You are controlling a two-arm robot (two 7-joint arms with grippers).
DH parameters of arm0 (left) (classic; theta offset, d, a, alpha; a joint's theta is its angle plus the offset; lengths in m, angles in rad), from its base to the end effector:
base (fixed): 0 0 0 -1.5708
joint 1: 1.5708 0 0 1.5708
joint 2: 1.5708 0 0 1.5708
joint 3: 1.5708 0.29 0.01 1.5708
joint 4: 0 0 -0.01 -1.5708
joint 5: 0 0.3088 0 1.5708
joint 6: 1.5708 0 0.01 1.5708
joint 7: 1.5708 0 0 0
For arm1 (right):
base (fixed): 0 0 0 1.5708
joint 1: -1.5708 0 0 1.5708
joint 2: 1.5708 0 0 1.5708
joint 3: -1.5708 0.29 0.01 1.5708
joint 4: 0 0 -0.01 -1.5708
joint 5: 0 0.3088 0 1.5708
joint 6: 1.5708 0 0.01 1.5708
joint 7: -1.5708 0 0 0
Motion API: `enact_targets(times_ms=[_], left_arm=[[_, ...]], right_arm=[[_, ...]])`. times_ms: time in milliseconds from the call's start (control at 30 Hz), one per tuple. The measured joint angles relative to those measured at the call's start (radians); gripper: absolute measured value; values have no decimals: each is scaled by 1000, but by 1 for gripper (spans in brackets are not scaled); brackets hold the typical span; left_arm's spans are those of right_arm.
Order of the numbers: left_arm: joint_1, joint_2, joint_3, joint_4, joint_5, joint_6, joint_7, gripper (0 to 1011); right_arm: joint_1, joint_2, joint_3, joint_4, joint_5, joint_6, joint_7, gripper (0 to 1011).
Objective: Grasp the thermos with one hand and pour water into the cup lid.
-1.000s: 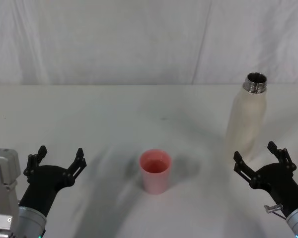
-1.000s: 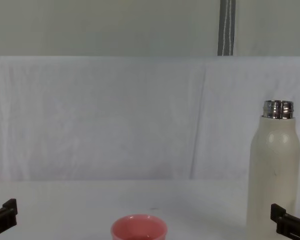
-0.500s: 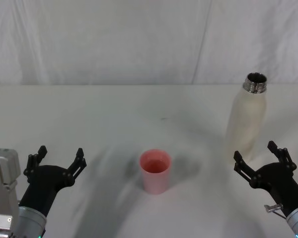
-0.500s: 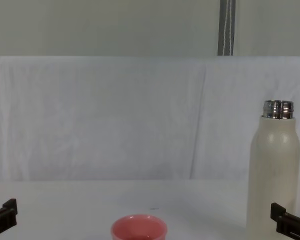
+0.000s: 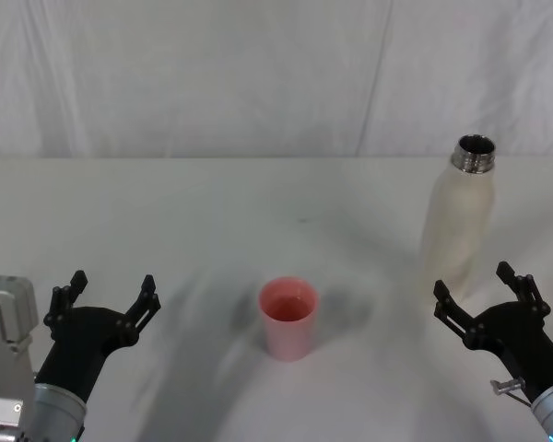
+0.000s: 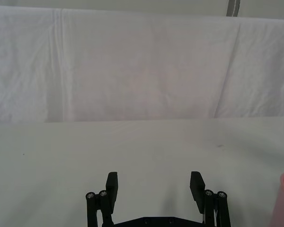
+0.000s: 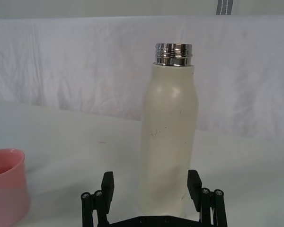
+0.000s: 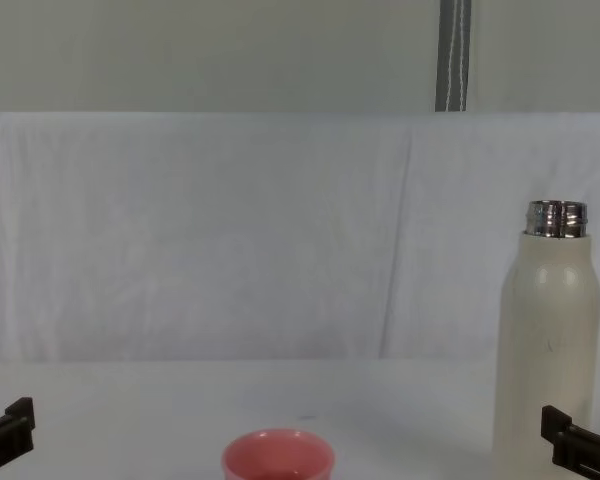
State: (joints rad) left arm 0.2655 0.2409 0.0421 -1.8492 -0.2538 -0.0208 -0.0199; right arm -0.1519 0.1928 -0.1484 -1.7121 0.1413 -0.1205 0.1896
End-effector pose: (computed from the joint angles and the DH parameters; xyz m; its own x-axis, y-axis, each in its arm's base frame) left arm 0.2529 0.0375 -0.2853 0.1245 0.9917 -0.0327 -0.9921 0.1239 -0.0176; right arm 0.2804 -0.0014 -0.3043 0.3536 -0.9346 0.0394 0.9316 0.3556 0.0750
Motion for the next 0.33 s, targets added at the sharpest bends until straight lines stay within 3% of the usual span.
enact_targets(times_ms=[333], left_arm=[[0, 0, 0, 0, 0, 0, 0, 1001]], right_arm=[[0, 0, 0, 0, 0, 0, 0, 1001]])
